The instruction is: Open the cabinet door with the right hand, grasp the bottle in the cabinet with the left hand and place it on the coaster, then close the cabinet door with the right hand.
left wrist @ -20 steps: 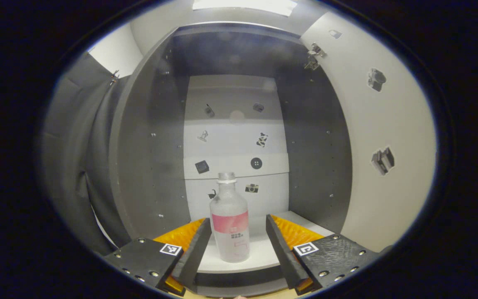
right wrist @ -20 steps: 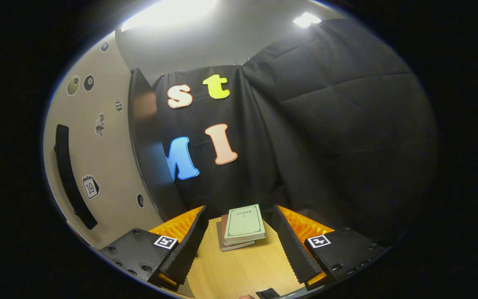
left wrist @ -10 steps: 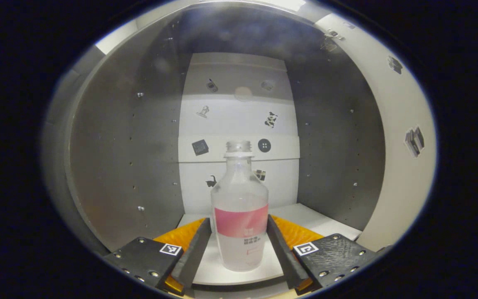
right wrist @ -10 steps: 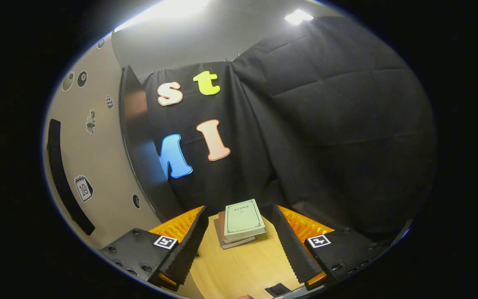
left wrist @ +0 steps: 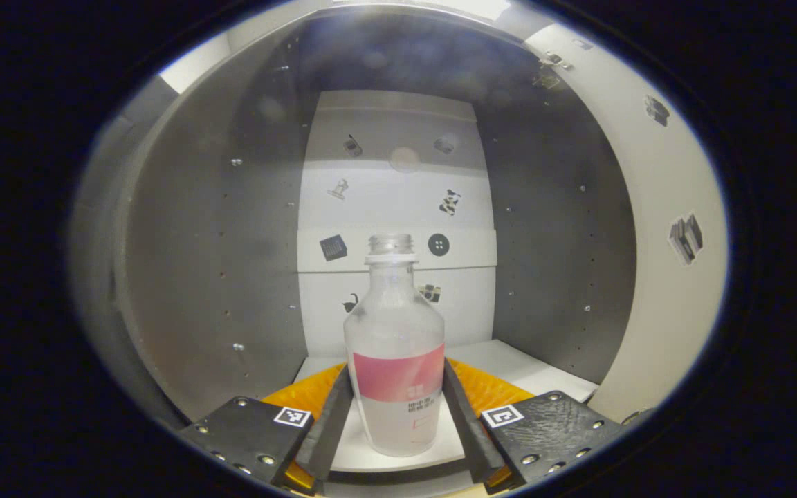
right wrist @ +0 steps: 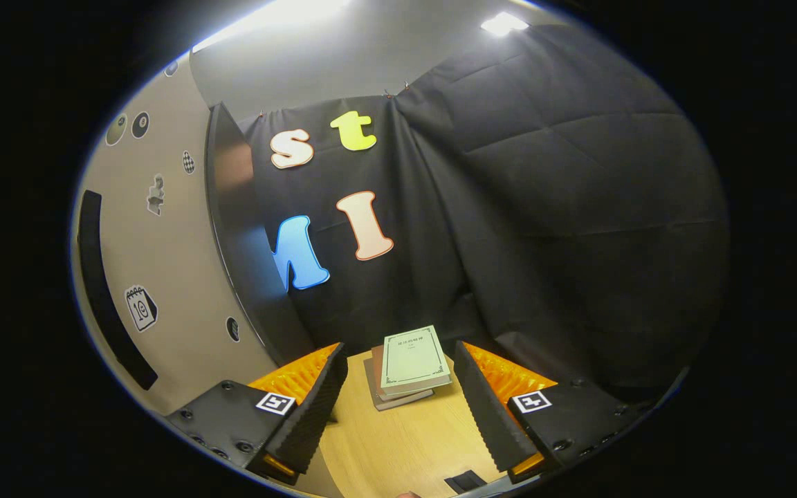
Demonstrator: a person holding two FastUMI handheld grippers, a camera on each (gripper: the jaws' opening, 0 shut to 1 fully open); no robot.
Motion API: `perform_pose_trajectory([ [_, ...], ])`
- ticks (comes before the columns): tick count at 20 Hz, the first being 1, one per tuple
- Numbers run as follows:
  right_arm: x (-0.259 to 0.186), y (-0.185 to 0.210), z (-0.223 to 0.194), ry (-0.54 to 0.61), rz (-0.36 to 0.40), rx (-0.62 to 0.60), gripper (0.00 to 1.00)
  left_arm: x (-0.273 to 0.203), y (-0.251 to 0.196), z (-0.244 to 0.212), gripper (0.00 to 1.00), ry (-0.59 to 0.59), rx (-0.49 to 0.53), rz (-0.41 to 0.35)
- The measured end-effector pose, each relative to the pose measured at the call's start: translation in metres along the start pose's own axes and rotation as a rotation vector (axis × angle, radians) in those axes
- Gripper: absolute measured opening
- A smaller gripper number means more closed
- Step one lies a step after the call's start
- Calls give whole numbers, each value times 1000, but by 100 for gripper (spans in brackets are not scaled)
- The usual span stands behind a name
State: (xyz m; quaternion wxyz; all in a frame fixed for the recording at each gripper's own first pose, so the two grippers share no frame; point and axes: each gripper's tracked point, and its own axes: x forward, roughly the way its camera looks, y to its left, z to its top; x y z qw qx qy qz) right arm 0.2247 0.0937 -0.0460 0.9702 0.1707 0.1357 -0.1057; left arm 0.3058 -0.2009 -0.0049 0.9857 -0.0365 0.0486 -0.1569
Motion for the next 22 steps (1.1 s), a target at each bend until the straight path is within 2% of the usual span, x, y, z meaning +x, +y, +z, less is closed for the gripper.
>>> perform_pose_trajectory([
  [6,9,0,5,5,67,13,98,-53,17,17,72,-57,8,52],
  [7,12,2,6,6,83,11,93,-64,22,18,72,-60,11,66],
  [8,14,3,5,6,97,2,98,-75,27,19,72,-66,15,81],
  [9,17,4,6,6,108,-9,98,-87,33,18,72,-67,20,98],
  [16,36,15,12,-8,174,-106,98,-167,75,6,72,-65,63,224],
  [22,42,33,23,-27,240,-132,98,-221,100,-23,72,-43,2,292],
])
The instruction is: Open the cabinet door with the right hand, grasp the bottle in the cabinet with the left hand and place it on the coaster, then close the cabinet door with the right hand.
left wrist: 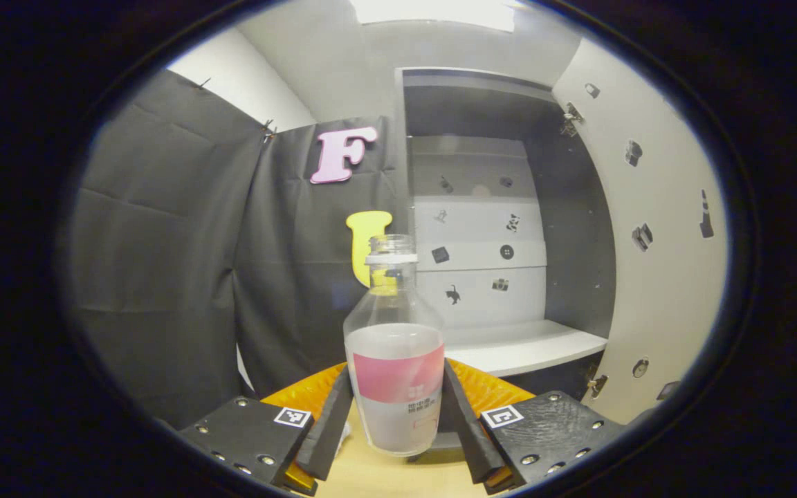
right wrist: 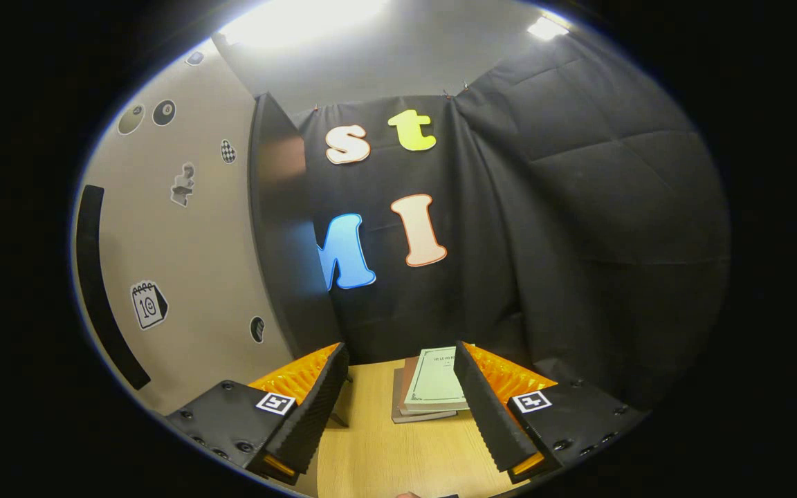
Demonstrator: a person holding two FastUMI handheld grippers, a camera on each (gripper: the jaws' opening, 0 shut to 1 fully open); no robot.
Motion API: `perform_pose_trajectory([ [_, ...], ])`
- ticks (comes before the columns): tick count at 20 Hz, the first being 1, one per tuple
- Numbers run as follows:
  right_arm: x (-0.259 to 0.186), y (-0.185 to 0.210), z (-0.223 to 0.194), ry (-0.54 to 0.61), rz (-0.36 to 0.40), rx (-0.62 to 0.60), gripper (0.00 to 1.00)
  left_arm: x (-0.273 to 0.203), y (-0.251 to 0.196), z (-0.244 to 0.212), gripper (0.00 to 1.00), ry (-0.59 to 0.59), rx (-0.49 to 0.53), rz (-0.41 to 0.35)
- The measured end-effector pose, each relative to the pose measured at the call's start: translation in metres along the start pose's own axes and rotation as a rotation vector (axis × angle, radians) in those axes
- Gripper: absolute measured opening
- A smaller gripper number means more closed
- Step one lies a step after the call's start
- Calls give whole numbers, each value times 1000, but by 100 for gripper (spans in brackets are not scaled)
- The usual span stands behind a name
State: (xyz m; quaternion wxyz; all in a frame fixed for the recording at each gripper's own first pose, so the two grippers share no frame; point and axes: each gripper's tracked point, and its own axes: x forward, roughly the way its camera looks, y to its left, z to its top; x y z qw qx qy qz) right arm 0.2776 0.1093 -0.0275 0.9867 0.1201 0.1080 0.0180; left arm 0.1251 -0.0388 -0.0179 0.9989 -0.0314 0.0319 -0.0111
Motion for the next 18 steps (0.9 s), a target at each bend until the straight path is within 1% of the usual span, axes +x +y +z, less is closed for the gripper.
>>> perform_pose_trajectory([
  [1,0,3,1,-3,9,-5,93,-7,6,-6,72,4,-17,5],
  [2,1,4,1,0,14,-12,98,-14,12,-13,72,10,-33,11],
  [7,-2,12,-4,18,19,-53,98,-44,36,-58,74,26,-91,32],
  [10,-4,15,-5,15,4,-94,98,-61,46,-96,74,52,-128,31],
  [12,-5,17,-4,12,-1,-107,98,-70,55,-125,72,91,-134,51],
  [13,-5,20,-6,20,2,-115,98,-73,58,-139,74,107,-133,61],
  [15,-1,21,-11,44,-1,-141,98,-80,59,-160,72,129,-120,64],
  [16,1,22,-12,52,-2,-152,98,-82,59,-170,74,142,-109,64],
  [17,3,24,-13,52,2,-160,93,-83,57,-182,72,157,-101,61],
  [18,4,25,-12,43,-1,-168,98,-82,57,-192,74,174,-95,63],
])
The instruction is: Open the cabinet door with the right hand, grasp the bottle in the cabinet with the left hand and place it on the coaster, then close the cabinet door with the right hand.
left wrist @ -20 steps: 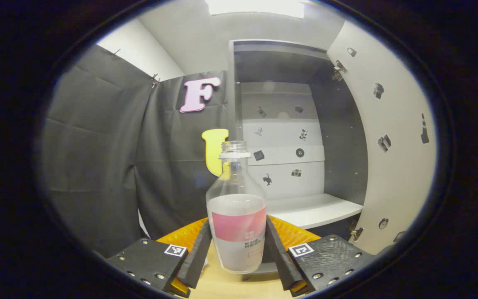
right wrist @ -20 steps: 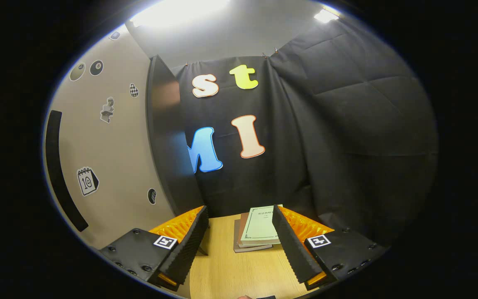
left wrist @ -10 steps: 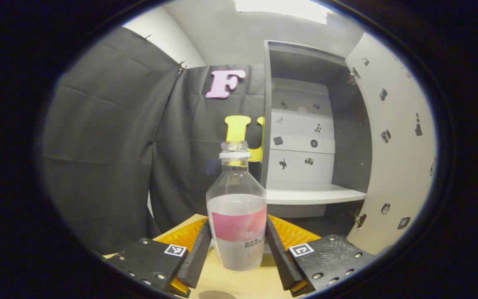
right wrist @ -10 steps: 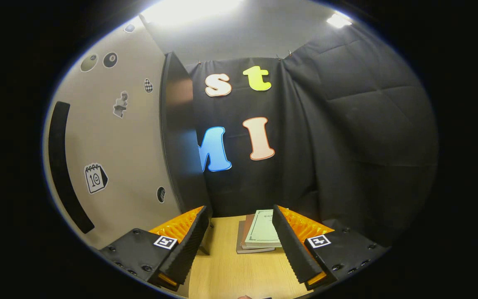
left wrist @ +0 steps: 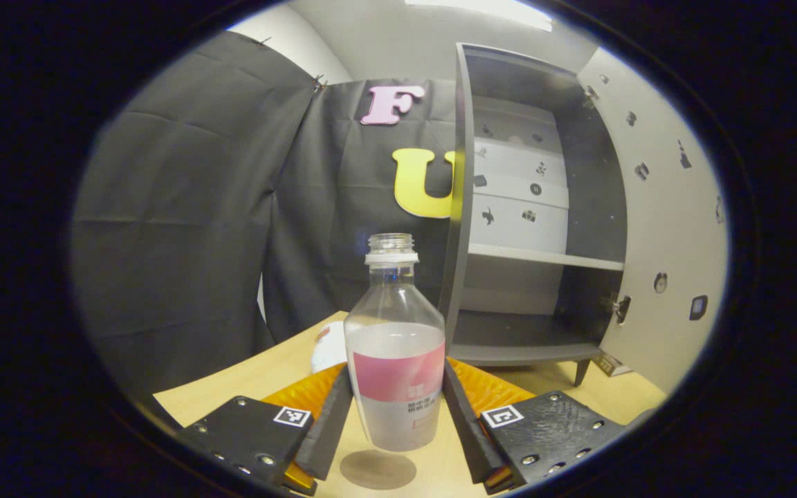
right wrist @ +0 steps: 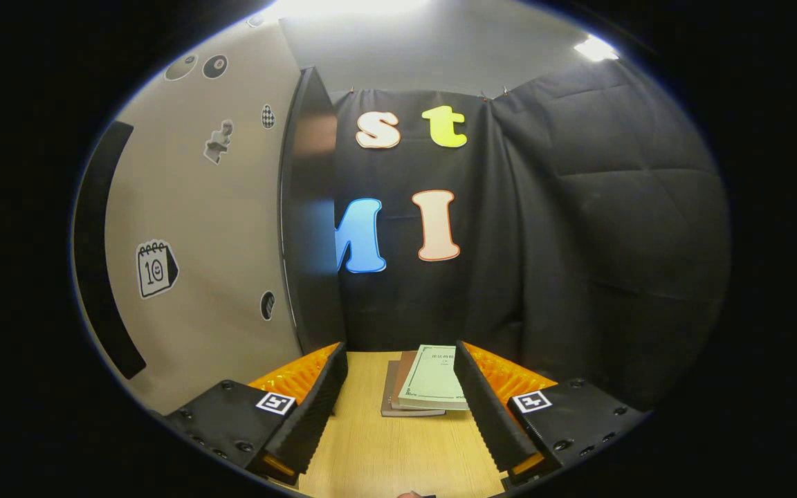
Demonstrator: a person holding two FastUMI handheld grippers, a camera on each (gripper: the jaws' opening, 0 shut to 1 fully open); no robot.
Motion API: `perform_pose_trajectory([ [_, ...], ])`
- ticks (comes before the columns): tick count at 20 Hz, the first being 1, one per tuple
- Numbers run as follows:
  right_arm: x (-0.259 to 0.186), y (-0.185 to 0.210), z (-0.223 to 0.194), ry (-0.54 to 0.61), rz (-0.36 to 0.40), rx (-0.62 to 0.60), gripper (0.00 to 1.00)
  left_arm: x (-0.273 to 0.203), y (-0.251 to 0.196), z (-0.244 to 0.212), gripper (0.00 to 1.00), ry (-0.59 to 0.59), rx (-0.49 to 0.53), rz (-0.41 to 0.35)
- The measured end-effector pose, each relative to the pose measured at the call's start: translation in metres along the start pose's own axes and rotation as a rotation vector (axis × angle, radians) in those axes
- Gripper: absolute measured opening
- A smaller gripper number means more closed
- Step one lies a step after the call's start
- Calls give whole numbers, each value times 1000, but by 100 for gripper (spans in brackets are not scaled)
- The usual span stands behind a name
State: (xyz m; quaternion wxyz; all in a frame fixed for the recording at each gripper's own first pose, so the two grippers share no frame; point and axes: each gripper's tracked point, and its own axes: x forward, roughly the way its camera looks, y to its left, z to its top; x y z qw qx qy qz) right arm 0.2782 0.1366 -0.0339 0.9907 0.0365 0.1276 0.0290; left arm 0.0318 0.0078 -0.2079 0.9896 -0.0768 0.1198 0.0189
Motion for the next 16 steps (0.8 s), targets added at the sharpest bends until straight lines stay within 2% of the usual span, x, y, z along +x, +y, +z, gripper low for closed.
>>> perform_pose_trajectory([
  [5,-2,-6,-8,25,-17,-29,98,7,1,-50,74,63,17,22],
  [6,-4,-7,-8,24,-23,-38,93,3,3,-58,74,69,20,28],
  [7,-5,-8,-8,25,-27,-43,93,2,4,-65,74,75,19,31],
  [8,-6,-8,-9,29,-27,-46,98,4,5,-70,74,80,11,35],
  [10,-9,-7,-11,36,-27,-51,98,6,8,-78,73,72,-7,47],
  [11,-9,-7,-12,39,-27,-55,98,7,10,-79,76,59,-4,61],
  [12,-9,-6,-14,46,-24,-60,98,3,11,-81,72,44,6,77],
  [13,-8,-6,-15,51,-19,-66,98,-2,11,-84,74,31,19,91],
  [15,-8,-3,-16,56,-10,-80,98,-6,9,-92,72,33,17,92],
  [16,-7,-1,-15,53,-5,-83,98,-5,7,-97,75,47,10,89],
])
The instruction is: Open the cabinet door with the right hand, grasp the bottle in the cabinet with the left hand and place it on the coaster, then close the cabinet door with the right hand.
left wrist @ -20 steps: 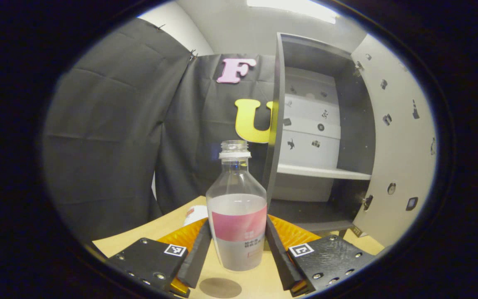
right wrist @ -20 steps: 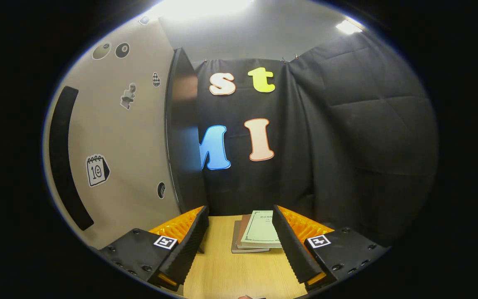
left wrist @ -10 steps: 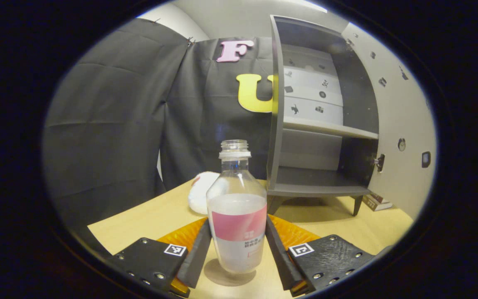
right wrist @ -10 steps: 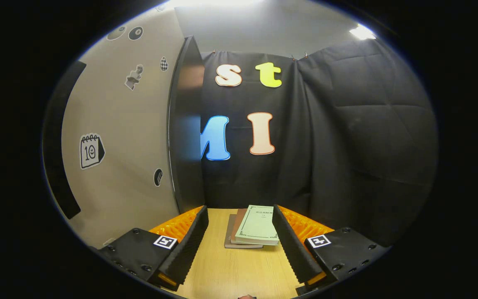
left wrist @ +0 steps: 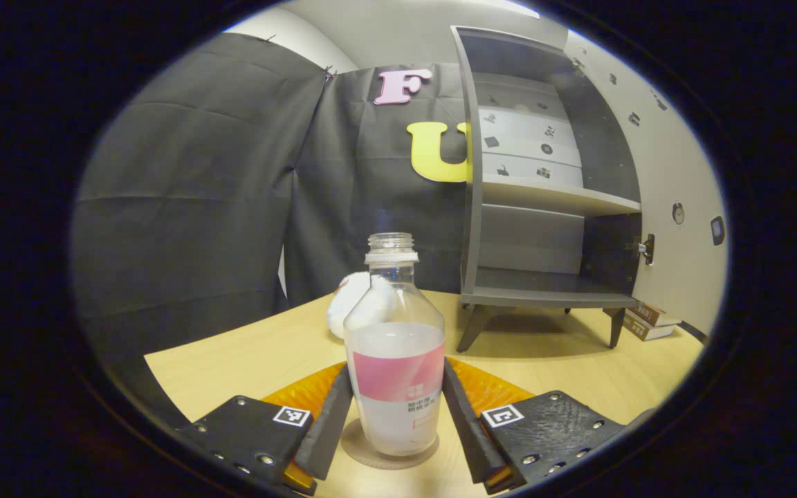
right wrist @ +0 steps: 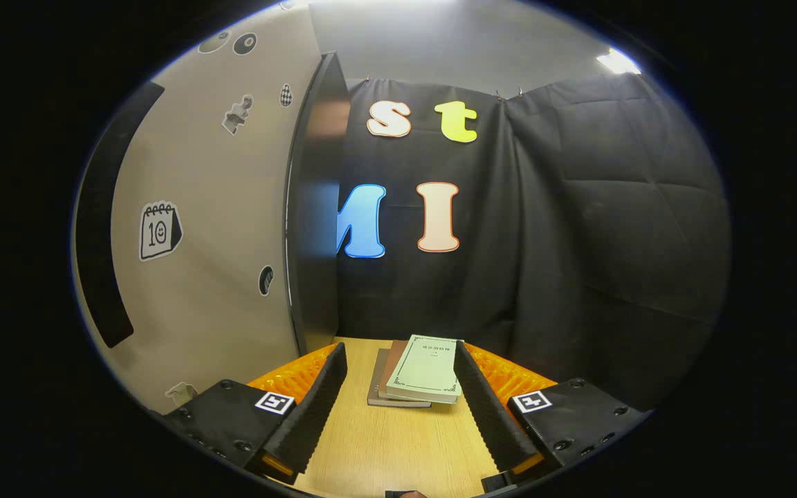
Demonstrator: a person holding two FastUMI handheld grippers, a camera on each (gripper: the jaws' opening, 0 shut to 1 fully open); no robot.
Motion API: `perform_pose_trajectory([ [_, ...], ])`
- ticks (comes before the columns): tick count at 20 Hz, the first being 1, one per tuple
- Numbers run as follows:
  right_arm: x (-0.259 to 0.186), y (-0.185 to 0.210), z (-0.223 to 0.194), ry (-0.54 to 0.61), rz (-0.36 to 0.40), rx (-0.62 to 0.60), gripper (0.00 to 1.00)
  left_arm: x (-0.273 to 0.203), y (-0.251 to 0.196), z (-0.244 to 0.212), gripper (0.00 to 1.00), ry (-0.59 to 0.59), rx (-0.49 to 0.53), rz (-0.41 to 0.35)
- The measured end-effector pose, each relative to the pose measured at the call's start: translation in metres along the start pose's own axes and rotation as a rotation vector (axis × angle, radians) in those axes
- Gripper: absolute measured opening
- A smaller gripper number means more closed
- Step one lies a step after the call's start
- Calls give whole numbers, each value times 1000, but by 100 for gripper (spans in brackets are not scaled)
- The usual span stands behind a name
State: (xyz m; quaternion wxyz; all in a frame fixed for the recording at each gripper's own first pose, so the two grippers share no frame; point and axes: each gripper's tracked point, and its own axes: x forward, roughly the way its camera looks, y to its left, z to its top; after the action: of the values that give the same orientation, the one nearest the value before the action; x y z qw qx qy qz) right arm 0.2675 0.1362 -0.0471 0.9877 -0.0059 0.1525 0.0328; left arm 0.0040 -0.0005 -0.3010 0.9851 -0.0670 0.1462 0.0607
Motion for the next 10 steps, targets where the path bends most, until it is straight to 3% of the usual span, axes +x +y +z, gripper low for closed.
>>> perform_pose_trajectory([
  [6,0,1,-2,-1,17,1,99,-8,8,-14,75,45,-20,56],
  [8,2,-1,-4,0,9,10,94,-7,7,-12,76,39,-1,50],
  [9,3,-1,-5,6,9,18,99,-4,7,-9,72,31,13,51],
  [10,4,-2,-8,14,9,26,99,-1,8,-6,76,23,27,49],
])
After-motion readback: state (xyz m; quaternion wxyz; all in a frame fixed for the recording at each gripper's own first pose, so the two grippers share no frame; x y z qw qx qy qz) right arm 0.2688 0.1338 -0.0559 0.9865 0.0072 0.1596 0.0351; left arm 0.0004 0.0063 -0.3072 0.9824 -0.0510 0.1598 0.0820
